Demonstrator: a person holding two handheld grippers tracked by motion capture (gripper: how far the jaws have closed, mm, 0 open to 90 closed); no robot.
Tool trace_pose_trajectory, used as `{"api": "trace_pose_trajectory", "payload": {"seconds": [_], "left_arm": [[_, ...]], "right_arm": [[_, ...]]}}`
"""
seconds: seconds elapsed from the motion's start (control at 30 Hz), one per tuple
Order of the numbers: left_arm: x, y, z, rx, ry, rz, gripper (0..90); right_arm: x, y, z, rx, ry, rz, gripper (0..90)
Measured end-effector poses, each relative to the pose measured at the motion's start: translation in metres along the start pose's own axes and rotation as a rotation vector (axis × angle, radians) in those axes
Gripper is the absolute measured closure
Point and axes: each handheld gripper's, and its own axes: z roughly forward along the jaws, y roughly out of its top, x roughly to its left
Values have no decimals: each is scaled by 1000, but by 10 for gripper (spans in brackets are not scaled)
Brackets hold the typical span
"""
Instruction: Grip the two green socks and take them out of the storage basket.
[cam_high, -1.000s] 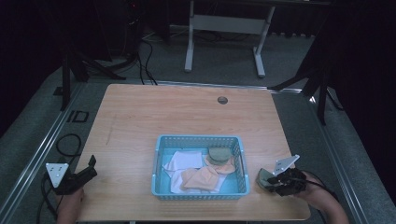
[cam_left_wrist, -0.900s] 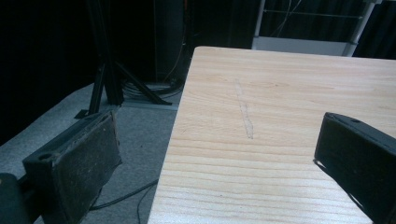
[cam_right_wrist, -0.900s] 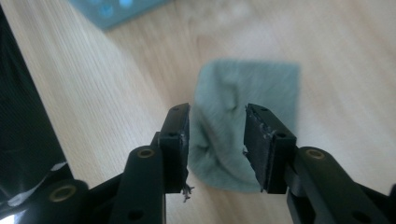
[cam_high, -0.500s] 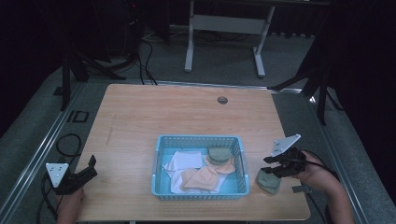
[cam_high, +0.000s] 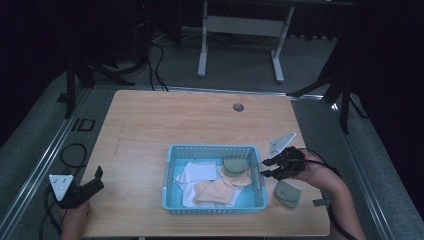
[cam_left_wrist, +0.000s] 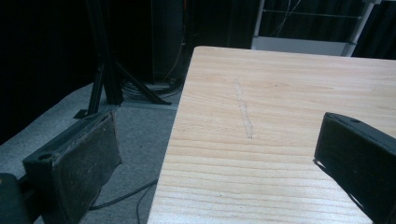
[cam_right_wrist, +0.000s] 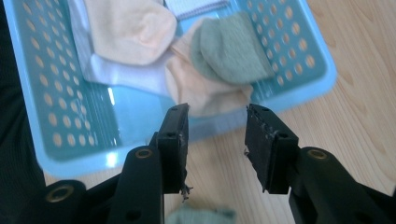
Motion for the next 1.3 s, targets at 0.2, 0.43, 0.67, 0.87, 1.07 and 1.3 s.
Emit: {"api": "trace_pose_trajectory", "payload": {"seconds": [0.2,0.43,0.67,0.87,1.07,1.3], "left_arm": [[0,0,0,-1,-3,0,5],[0,0,0,-3,-6,-2,5],[1,0,0,-4,-8,-2,5],[0,0,0,-4,-9,-1,5],[0,0,0,-5,-10,0,5],[0,0,0,-5,-11,1,5]], "right_arm": [[1,19,16,3,27,-30,618],[0,38,40,13,43,-60,587],[-3,48,64,40,55,-58,573],[-4,52,79,54,59,-60,553],[-3,55,99,90,58,-70,520],[-1,55,115,138,48,-76,519]]}}
